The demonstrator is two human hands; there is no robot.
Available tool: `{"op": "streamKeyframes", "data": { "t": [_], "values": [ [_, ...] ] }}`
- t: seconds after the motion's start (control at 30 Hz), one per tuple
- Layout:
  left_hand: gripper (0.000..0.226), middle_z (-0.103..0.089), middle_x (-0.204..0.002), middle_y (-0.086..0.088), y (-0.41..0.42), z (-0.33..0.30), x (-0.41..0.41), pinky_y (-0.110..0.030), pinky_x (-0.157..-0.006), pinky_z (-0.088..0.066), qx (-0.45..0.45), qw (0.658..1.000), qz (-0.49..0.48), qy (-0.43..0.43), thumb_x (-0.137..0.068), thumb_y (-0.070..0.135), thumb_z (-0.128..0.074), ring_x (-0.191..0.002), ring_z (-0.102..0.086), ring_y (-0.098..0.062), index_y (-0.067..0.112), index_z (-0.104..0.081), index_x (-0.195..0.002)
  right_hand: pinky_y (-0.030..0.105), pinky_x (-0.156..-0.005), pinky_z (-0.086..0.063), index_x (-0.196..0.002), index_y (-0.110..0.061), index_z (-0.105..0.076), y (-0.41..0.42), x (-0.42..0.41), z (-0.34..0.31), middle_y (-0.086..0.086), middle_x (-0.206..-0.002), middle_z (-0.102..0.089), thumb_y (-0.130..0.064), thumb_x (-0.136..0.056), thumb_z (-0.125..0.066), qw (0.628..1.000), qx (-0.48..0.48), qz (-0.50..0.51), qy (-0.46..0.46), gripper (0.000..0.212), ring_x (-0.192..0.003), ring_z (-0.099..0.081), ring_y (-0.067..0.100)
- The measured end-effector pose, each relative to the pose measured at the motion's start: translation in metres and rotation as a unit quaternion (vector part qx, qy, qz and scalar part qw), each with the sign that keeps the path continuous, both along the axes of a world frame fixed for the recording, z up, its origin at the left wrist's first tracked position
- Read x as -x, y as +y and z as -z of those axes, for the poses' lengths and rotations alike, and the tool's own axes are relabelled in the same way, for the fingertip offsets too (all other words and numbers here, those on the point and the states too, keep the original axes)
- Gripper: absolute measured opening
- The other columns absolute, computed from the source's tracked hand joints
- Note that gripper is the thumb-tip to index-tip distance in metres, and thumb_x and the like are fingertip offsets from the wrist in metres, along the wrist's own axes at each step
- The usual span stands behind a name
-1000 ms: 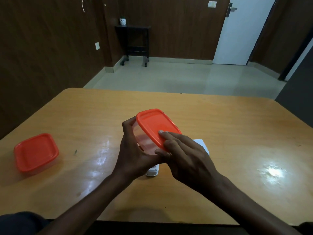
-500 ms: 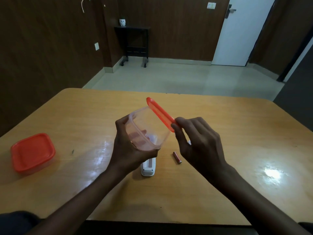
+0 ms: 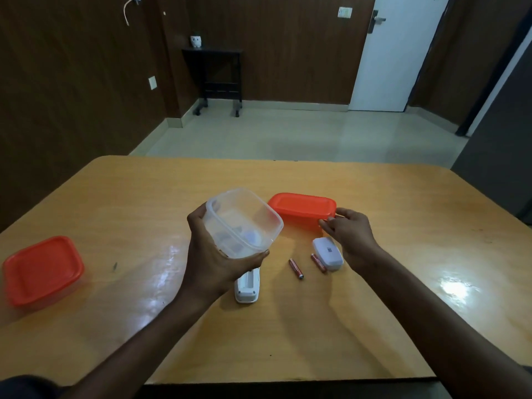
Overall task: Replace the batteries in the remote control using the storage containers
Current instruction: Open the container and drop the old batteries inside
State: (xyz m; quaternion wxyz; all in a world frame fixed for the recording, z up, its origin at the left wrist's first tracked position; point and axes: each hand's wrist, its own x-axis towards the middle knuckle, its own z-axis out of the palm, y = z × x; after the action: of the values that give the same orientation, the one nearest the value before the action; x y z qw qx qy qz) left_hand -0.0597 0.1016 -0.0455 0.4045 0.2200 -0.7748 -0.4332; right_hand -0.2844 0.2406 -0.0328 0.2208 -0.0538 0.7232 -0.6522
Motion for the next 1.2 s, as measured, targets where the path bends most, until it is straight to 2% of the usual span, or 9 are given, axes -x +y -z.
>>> {"op": "streamKeyframes", "data": {
  "t": [0.07,0.3,0.43,0.57,0.73,0.83,0.93,1.07,1.2],
  "values": [
    [0.125,-0.038,-0.149,0.013,0.001,0.001,0.001,-0.038,-0.103,-0.052,-0.002,1.000,0.002,-0.004,-0.043,0.052,-0.097,-0.135,-0.050,-0.018,0.028,-0.026,-0.142,0.040,-0.105,-0.052,-0.109,-0.003,-0.067,-0.002,-0.001,-0.003,0.009,-0.098,-0.069,0.011,-0.095,-0.051,1.000,-0.015,-0.022,-0.010,0.026,-0.110,-0.066,0.022],
    [0.130,-0.038,-0.149,0.008,0.012,-0.002,0.005,0.001,-0.095,-0.036,-0.028,0.999,0.024,-0.015,-0.041,0.051,-0.095,-0.134,-0.040,-0.002,0.023,-0.023,-0.146,0.045,-0.103,-0.053,-0.130,-0.003,-0.062,0.007,-0.009,-0.008,0.006,-0.104,-0.065,0.005,-0.090,-0.049,0.997,-0.064,-0.013,0.036,0.043,-0.109,-0.067,0.028],
    [0.133,-0.037,-0.148,0.008,0.028,-0.006,0.005,0.006,-0.093,-0.031,-0.044,0.998,0.035,-0.009,-0.039,0.053,-0.093,-0.130,-0.038,0.002,0.021,-0.023,-0.147,0.036,-0.088,-0.056,-0.116,-0.011,-0.069,0.022,-0.038,-0.020,0.011,-0.113,-0.070,-0.002,-0.091,-0.052,0.997,-0.050,-0.023,0.058,0.031,-0.094,-0.070,0.022],
    [0.134,-0.033,-0.149,0.009,0.050,-0.006,0.005,-0.007,-0.095,-0.045,-0.063,0.996,0.064,-0.009,-0.039,0.054,-0.094,-0.127,-0.044,0.001,0.027,-0.018,-0.147,0.036,-0.067,-0.060,-0.103,-0.008,-0.069,0.045,-0.073,-0.037,0.016,-0.096,-0.070,-0.016,-0.092,-0.063,0.997,-0.023,-0.064,0.027,0.015,-0.073,-0.072,0.028],
    [0.128,-0.030,-0.151,0.017,0.087,-0.006,0.002,-0.020,-0.092,-0.056,-0.128,0.974,0.185,-0.022,-0.043,0.047,-0.098,-0.134,-0.048,-0.004,0.044,-0.020,-0.143,0.034,-0.053,-0.060,-0.111,-0.008,-0.065,0.076,-0.088,-0.047,0.013,-0.101,-0.068,-0.009,-0.088,-0.066,0.991,-0.061,-0.072,0.090,0.023,-0.065,-0.071,0.025],
    [0.111,-0.040,-0.144,0.022,0.103,-0.006,-0.004,-0.031,-0.097,-0.057,-0.176,0.949,0.254,-0.057,-0.052,0.038,-0.096,-0.125,-0.058,-0.003,0.042,-0.032,-0.143,0.037,-0.057,-0.062,-0.116,-0.018,-0.066,0.103,-0.075,-0.046,0.000,-0.110,-0.064,-0.011,-0.082,-0.064,0.970,-0.137,-0.025,0.197,0.034,-0.075,-0.072,0.022],
    [0.087,-0.059,-0.127,0.001,0.113,-0.008,-0.009,-0.035,-0.091,-0.059,-0.178,0.932,0.295,-0.112,-0.064,0.046,-0.086,-0.108,-0.067,-0.008,0.045,-0.045,-0.141,0.047,-0.074,-0.062,-0.107,-0.027,-0.064,0.131,-0.064,-0.046,-0.012,-0.099,-0.065,-0.021,-0.078,-0.066,0.935,-0.210,-0.002,0.287,0.029,-0.085,-0.071,0.021],
    [0.071,-0.070,-0.105,-0.005,0.121,-0.006,-0.005,-0.037,-0.098,-0.052,-0.198,0.897,0.344,-0.195,-0.071,0.050,-0.079,-0.077,-0.072,-0.020,0.050,-0.052,-0.137,0.043,-0.078,-0.059,-0.107,-0.020,-0.068,0.154,-0.055,-0.041,-0.007,-0.101,-0.067,-0.018,-0.081,-0.064,0.901,-0.290,-0.021,0.321,0.026,-0.078,-0.069,0.026],
    [0.073,-0.072,-0.098,0.000,0.127,0.001,0.002,-0.041,-0.104,-0.049,-0.214,0.876,0.358,-0.244,-0.073,0.048,-0.080,-0.076,-0.072,-0.020,0.050,-0.050,-0.139,0.043,-0.079,-0.058,-0.108,-0.017,-0.068,0.159,-0.048,-0.033,-0.004,-0.102,-0.067,-0.018,-0.083,-0.063,0.885,-0.333,-0.038,0.323,0.026,-0.076,-0.069,0.028]
  ]
}}
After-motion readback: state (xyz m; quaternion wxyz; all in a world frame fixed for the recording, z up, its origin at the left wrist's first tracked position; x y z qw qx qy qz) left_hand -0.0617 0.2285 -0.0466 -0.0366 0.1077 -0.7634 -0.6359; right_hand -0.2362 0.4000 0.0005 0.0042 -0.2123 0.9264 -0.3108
